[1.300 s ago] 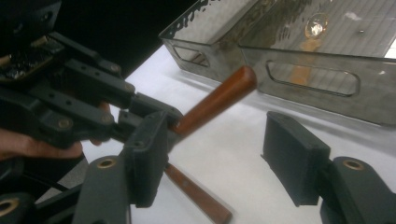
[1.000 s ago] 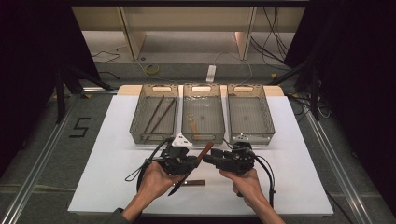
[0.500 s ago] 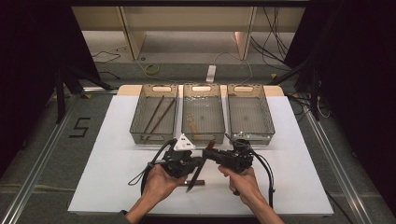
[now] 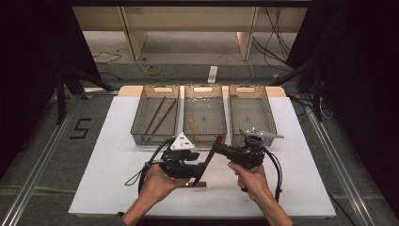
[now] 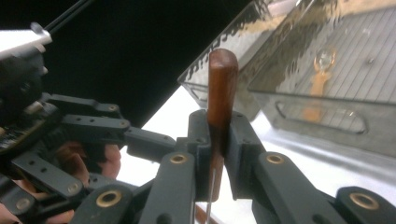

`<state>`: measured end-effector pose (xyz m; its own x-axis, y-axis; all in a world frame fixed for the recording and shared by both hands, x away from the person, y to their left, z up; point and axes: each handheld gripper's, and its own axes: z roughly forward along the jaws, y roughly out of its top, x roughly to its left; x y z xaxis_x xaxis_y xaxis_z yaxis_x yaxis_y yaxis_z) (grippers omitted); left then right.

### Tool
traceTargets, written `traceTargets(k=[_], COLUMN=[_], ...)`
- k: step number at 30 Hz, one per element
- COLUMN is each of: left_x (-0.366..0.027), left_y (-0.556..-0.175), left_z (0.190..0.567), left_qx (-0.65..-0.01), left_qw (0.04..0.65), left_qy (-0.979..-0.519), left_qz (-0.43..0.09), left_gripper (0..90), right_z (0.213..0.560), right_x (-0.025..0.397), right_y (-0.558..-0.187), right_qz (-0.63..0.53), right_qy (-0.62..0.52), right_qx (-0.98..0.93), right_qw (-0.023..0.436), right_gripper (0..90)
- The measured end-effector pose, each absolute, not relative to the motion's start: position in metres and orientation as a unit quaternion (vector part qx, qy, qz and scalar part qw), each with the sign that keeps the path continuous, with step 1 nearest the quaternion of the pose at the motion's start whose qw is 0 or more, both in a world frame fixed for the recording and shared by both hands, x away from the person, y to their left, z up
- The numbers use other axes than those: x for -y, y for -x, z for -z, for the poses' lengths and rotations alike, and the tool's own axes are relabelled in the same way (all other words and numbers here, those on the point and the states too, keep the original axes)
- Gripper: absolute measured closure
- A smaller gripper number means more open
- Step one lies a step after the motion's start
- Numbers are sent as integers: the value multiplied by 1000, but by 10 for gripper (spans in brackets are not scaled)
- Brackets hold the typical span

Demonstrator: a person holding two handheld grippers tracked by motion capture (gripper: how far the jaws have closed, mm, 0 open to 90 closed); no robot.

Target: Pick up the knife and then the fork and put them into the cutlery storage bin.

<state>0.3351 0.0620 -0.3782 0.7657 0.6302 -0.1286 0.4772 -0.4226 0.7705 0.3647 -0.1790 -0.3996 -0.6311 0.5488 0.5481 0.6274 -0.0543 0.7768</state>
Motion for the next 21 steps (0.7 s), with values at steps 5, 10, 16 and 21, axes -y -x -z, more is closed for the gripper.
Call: traceTargets(k=[5,10,16,21], left_x=[-70,-85,-97,-102], left_y=[-336,-341,-344,-346], left_z=[381,385,398,408], left_qx=[-332,-337,-339,-336], left_qw=[417,411,397,387], left_qy=[-842,-844,-850,-855], left_qz=[-86,-75,-74,-78], left_gripper=[300,240,208,191], right_z=[385,372,361,351], right_x=[192,212,234,249], right_y=[-365,-371,-380,-387], right_qz=[596,603,600,597], right_qy=[426,437,452,459], right_qx=[681,668,661,658], right_qw=[20,10,-7,-23], right_gripper=[819,818,819,819])
